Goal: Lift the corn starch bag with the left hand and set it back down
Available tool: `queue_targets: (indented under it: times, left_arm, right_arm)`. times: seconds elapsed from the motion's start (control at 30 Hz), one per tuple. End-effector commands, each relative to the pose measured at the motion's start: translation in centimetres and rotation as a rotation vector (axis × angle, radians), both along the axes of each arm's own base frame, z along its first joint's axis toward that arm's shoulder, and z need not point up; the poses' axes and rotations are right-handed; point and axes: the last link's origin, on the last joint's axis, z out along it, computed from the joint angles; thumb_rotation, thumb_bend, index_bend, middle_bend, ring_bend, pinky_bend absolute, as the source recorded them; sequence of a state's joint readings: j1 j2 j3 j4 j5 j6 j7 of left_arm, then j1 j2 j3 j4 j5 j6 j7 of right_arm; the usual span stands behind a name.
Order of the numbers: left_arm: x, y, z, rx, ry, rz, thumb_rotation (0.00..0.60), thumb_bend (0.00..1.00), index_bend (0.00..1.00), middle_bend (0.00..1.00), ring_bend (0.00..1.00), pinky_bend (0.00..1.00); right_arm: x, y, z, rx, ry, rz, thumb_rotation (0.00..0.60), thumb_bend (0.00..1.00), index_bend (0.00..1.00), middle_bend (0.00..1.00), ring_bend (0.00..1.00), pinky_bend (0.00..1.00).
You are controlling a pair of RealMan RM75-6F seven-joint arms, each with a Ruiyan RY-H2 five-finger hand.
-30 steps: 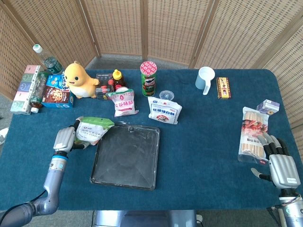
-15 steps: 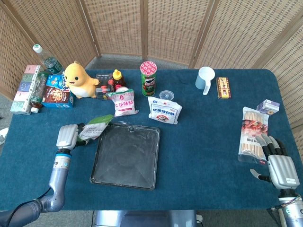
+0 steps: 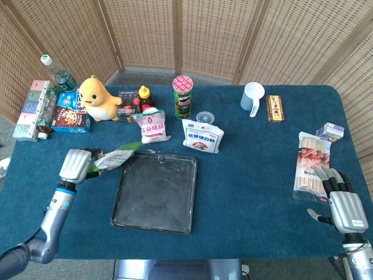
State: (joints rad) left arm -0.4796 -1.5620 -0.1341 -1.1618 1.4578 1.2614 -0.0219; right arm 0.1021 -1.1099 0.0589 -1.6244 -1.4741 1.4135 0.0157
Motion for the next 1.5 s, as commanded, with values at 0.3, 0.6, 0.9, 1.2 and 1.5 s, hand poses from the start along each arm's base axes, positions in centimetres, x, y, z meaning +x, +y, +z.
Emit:
queue_targets:
  times: [0.3, 0.6, 0.9, 1.2, 1.5]
  left_arm:
    - [3.3, -0.7, 4.3, 0.017, 0.206, -0.37, 0.6, 0.36, 0.74, 0.69, 0.66, 0.7]
    - [5.8, -0.2, 5.7, 0.108, 0.626, -0.751, 0.6, 0.38, 0.75, 0.72, 0.69, 0.72]
    - [7.3, 0.3, 6.3, 0.179, 0.792, -0.906, 0.6, 0.38, 0.75, 0.72, 0.69, 0.72]
    - [8.1, 0.3, 5.7, 0.168, 0.912, -0.998, 0.6, 0.36, 0.8, 0.73, 0.69, 0.72]
    - [8.2, -0.3, 5.0, 0.115, 0.941, -0.977, 0.6, 0.38, 0.83, 0.74, 0.69, 0.72]
  right_arm:
    - [0.0, 0.0, 0.1, -0.001, -0.006, -0.001, 0.6, 0.0, 0.0, 0.0, 0.0, 0.04]
    - [0.0, 0.1, 0.5, -0.01, -0.017, 0.004, 0.6, 0.0, 0.0, 0.0, 0.0, 0.04]
    - [0.0, 0.1, 0.6, -0.01, -0.02, 0.004, 0.6, 0.0, 0.0, 0.0, 0.0, 0.04]
    - [-0.1, 0.0, 0.4, -0.005, -0.014, -0.001, 0.6, 0.0, 0.0, 0.0, 0.0, 0.04]
    - [-0.1, 0.0, 0.5, -0.007, -0.017, -0.002, 0.6, 0.0, 0.0, 0.0, 0.0, 0.04]
